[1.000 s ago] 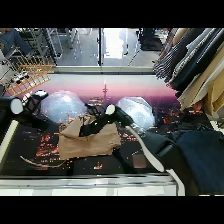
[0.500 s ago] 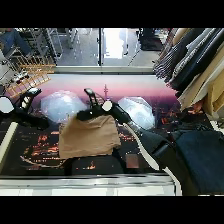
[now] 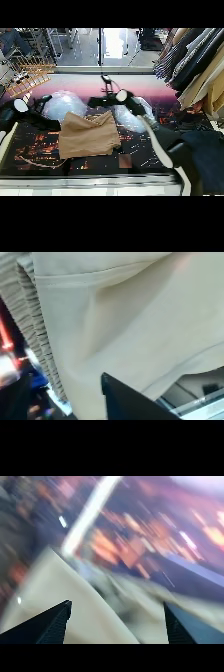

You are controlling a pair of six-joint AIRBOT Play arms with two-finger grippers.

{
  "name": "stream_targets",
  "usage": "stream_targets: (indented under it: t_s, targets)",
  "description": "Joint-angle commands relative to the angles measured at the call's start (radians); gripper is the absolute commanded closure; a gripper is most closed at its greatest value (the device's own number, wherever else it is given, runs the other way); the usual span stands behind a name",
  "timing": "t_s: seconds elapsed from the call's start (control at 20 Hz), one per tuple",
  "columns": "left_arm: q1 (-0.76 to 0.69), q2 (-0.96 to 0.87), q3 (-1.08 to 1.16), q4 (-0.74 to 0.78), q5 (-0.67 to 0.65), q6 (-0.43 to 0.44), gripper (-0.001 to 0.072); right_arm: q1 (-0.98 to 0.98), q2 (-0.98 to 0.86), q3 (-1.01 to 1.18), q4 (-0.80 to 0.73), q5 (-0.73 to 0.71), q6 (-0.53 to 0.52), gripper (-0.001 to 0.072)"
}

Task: Fold the clothes and pants, and hang the long-sleeved shirts on hangers.

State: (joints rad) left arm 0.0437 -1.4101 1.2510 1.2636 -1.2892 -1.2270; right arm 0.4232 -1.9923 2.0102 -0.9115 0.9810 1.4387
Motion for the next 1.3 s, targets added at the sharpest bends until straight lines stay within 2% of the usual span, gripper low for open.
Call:
stream_targets:
  t_s: [0.0, 0.05, 0.15, 0.35, 0.5, 0.65, 0.8, 0.9, 1.0, 1.1, 1.15, 1.25]
  targets:
    - [-0.049, -0.088, -0.016, -0.015, 0.051, 0.003, 0.0391, -0.134, 0.116, -0.140, -0.068, 0.377, 0.072, 0.0069]
    - [-0.064, -0.098, -0.016, -0.016, 0.085, 0.000, 0.0474, -0.163, 0.141, -0.192, -0.064, 0.420, 0.074, 0.0068]
    - [-0.074, -0.103, -0.015, -0.016, 0.135, -0.001, 0.0695, -0.200, 0.154, -0.271, -0.054, 0.454, 0.099, 0.0068]
    - [-0.064, -0.103, -0.015, -0.006, 0.213, -0.001, 0.0691, -0.211, 0.110, -0.377, 0.022, 0.410, 0.043, 0.0068]
    - [-0.059, -0.103, -0.015, -0.008, 0.220, -0.001, 0.0691, -0.212, 0.046, -0.378, 0.058, 0.330, 0.019, 0.0067]
    - [-0.059, -0.103, -0.015, -0.008, 0.220, -0.001, 0.0691, -0.211, -0.016, -0.375, 0.230, 0.293, -0.074, 0.0068]
    - [-0.059, -0.103, -0.015, -0.008, 0.208, -0.001, 0.0691, -0.201, -0.094, -0.375, 0.375, 0.311, -0.090, 0.0069]
    - [-0.059, -0.103, -0.015, -0.008, 0.195, -0.001, 0.0691, -0.157, -0.120, -0.375, 0.483, 0.336, -0.138, 0.0096]
    - [-0.058, -0.103, -0.015, -0.008, 0.194, -0.001, 0.0691, -0.092, -0.121, -0.369, 0.511, 0.336, -0.163, 0.0407]
    - [-0.058, -0.099, -0.012, -0.008, 0.192, -0.001, 0.0691, -0.034, -0.119, -0.329, 0.515, 0.343, -0.162, 0.0645]
    - [-0.055, -0.087, -0.005, -0.010, 0.172, 0.000, 0.0692, -0.023, -0.110, -0.304, 0.507, 0.343, -0.155, 0.0688]
    - [-0.042, -0.035, 0.024, -0.010, 0.097, 0.012, 0.0691, -0.035, -0.052, -0.255, 0.415, 0.327, -0.084, 0.0690]
